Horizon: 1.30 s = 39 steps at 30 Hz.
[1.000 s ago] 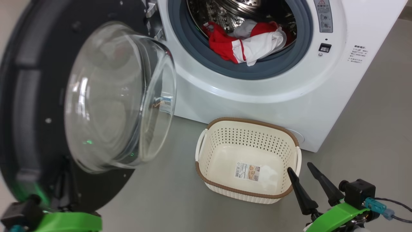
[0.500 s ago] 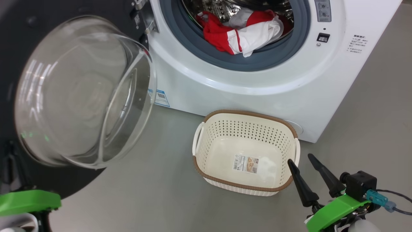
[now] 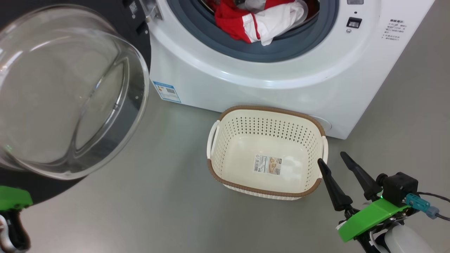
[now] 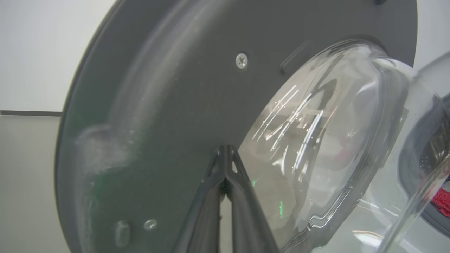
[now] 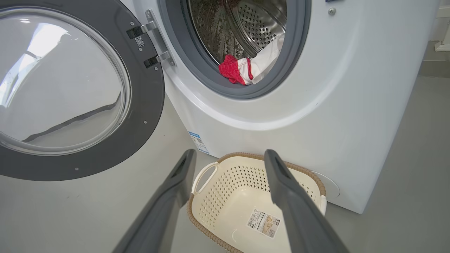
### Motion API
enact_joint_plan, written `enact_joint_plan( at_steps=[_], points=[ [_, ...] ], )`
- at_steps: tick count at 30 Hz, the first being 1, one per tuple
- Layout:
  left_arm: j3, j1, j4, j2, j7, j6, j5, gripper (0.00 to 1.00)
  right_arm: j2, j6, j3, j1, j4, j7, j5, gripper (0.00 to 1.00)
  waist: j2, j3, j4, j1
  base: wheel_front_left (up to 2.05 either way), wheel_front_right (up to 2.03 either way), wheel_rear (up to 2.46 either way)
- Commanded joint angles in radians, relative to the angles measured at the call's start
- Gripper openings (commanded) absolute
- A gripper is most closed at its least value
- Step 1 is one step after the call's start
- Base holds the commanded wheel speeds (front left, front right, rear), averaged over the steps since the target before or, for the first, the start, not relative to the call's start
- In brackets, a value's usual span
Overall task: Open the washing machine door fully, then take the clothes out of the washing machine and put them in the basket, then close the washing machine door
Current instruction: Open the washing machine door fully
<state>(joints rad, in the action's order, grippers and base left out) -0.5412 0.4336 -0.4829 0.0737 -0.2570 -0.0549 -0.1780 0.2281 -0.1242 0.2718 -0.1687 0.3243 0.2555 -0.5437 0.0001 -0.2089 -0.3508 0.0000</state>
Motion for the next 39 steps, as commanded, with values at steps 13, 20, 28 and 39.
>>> enact_joint_plan(
  at_steps=[13, 20, 28, 39],
  points=[
    [-0.114, 0.125, -0.092, 0.104, -0.005, -0.013, 0.055, 0.00, 0.017, -0.007, 0.024, -0.051, -0.022, 0.006, 0.011, 1.00, -0.0001, -0.039, 0.016, 0.0000, 0.00, 0.00, 0.00],
    [-0.129, 0.126, -0.128, 0.111, -0.005, -0.045, 0.069, 0.00, 0.012, -0.007, 0.031, -0.048, -0.016, 0.006, 0.008, 1.00, -0.0001, -0.011, 0.020, 0.0000, 0.00, 0.00, 0.00],
    [-0.092, 0.025, -0.097, 0.075, -0.005, -0.073, 0.075, 0.00, 0.003, -0.007, 0.035, -0.024, -0.011, 0.006, 0.001, 1.00, -0.0001, 0.050, 0.034, 0.0000, 0.00, 0.00, 0.00],
    [0.142, -0.198, 0.125, 0.002, -0.005, -0.076, -0.007, 0.00, -0.014, -0.007, 0.019, 0.013, -0.015, 0.006, -0.005, 1.00, -0.0001, 0.104, 0.065, 0.0000, 0.00, 0.00, 0.00]
  ],
)
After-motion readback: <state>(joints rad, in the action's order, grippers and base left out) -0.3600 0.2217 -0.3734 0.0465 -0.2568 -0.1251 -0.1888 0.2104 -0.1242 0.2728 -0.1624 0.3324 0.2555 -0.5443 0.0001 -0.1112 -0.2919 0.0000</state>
